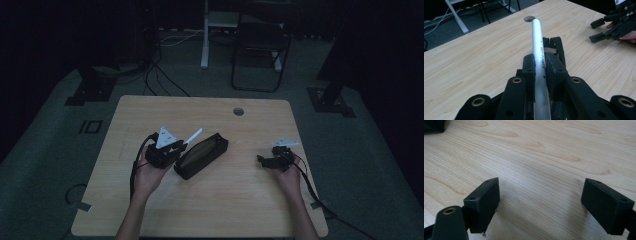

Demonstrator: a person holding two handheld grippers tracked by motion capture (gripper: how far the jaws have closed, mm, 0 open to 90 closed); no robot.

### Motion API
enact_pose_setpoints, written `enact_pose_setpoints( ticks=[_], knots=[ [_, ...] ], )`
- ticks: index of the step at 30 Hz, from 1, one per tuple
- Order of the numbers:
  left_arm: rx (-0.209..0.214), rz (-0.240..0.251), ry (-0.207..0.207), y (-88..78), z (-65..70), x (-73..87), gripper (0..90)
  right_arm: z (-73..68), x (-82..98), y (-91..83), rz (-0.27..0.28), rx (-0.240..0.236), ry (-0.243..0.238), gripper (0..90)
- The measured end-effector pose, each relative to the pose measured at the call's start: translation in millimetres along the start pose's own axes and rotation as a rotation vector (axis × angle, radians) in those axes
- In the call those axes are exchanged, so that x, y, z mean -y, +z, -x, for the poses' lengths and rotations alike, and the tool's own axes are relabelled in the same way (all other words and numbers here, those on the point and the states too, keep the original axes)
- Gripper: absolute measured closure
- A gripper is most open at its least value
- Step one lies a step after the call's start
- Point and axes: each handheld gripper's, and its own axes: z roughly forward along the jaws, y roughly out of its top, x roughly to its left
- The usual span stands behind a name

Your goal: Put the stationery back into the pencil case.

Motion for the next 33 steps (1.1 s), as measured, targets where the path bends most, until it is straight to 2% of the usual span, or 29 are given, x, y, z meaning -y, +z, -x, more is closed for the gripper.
enact_pose_setpoints(
  ticks=[33],
  knots=[
    [0.031, -0.002, 0.001, 18.6, 1.2, -3.7, 78.7, 0.1, 0.0, 0.0, 0.000, 0.000, -0.001, 15.2]
  ],
)
